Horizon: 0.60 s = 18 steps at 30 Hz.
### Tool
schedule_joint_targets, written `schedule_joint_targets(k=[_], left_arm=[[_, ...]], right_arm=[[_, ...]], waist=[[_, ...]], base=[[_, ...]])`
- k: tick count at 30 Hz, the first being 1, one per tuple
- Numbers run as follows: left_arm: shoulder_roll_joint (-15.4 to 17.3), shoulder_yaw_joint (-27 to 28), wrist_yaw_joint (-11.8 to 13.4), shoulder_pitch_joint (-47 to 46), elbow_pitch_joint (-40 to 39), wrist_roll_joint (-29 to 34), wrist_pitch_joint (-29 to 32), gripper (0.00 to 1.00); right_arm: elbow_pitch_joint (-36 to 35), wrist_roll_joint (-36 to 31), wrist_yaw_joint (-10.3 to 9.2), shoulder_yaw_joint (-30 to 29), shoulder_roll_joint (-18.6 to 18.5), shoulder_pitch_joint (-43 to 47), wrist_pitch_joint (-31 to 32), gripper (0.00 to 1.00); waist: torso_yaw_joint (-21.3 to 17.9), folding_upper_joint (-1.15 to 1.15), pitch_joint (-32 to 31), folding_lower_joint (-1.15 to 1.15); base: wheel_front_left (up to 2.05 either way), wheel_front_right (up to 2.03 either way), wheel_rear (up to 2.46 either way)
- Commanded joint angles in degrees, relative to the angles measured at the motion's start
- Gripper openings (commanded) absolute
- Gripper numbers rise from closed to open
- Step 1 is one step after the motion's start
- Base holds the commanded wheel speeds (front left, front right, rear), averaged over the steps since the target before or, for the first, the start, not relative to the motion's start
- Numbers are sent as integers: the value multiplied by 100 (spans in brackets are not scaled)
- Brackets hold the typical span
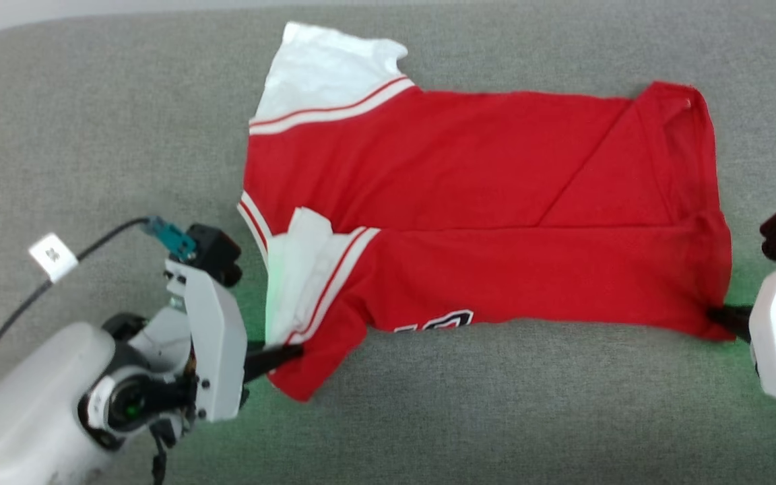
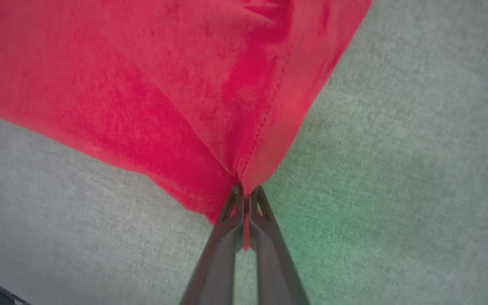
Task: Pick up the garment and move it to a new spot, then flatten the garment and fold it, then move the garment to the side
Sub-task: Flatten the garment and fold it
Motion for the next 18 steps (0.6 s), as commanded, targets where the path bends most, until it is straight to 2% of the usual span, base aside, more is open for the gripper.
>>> schedule_joint_targets(k=[1, 12, 18], left_arm=[[52, -23, 57, 144, -131, 24, -35, 0], [648, 5, 500, 957, -1389, 63, -269, 0], [930, 114, 678, 1307, -1830, 24, -476, 0]], right_arm=[[-84, 65, -9, -15, -52, 181, 41, 0], [-869, 205, -9, -462, -342, 1148, 161, 0], [-1107, 125, -9, -807, -349, 1473, 170, 0]], waist=[[10, 0, -73, 0], [-4, 0, -222, 0], [-8, 0, -225, 0]], base=[[0, 0, 0], [0, 0, 0], [0, 0, 0]])
